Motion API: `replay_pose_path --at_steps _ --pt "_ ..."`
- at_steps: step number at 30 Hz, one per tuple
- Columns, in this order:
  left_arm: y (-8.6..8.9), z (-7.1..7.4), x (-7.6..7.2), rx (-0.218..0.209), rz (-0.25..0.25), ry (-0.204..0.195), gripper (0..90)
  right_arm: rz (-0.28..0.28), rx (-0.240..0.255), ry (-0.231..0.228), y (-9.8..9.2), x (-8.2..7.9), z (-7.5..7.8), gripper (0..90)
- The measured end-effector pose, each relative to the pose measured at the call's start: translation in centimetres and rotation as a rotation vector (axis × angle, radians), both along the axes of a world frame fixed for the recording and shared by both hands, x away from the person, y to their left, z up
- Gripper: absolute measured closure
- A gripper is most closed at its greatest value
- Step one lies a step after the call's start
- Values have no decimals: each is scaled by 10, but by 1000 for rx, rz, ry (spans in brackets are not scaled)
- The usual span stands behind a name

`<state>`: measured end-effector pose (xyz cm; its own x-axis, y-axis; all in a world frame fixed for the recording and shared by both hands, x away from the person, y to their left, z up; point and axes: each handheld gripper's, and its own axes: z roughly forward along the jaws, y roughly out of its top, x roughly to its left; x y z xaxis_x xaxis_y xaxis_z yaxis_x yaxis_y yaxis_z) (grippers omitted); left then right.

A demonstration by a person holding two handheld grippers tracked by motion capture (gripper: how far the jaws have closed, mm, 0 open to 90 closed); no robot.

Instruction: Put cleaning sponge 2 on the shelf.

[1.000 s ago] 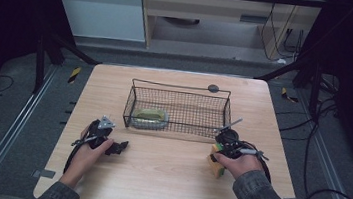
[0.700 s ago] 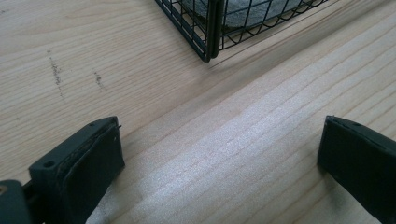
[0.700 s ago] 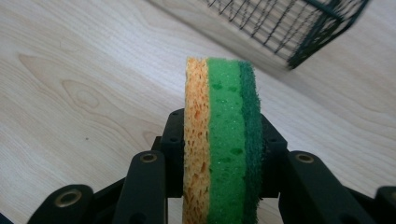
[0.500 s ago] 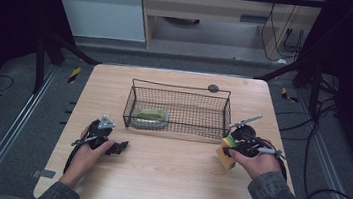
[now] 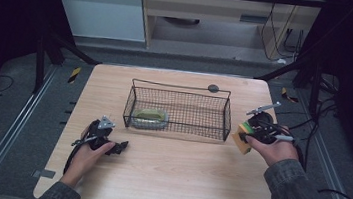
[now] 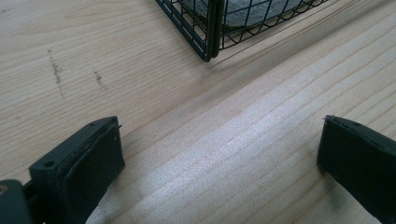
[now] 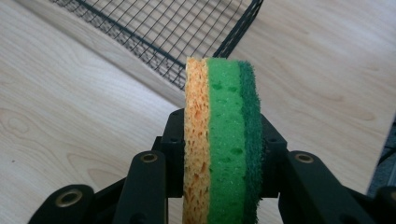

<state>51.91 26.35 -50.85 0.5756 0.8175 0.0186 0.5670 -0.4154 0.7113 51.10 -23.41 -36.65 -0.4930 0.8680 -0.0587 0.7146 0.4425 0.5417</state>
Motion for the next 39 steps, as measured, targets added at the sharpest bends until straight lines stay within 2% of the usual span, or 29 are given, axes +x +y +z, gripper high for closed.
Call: replay_pose_path --at_steps 3,7,18,28,39 --pt "0 0 0 3 -2 -2 0 -5 -14 -16 -4 4 7 642" --pt "0 0 0 2 -3 -2 0 -30 0 -44 -10 11 18 643" --pt "-1 0 1 -3 13 0 0 -13 11 -98 -10 27 42 645" --pt "-2 0 1 -3 22 -3 0 -5 13 -108 -5 47 52 645" --pt "-1 0 0 -3 32 -3 0 -6 16 -169 1 62 66 646"
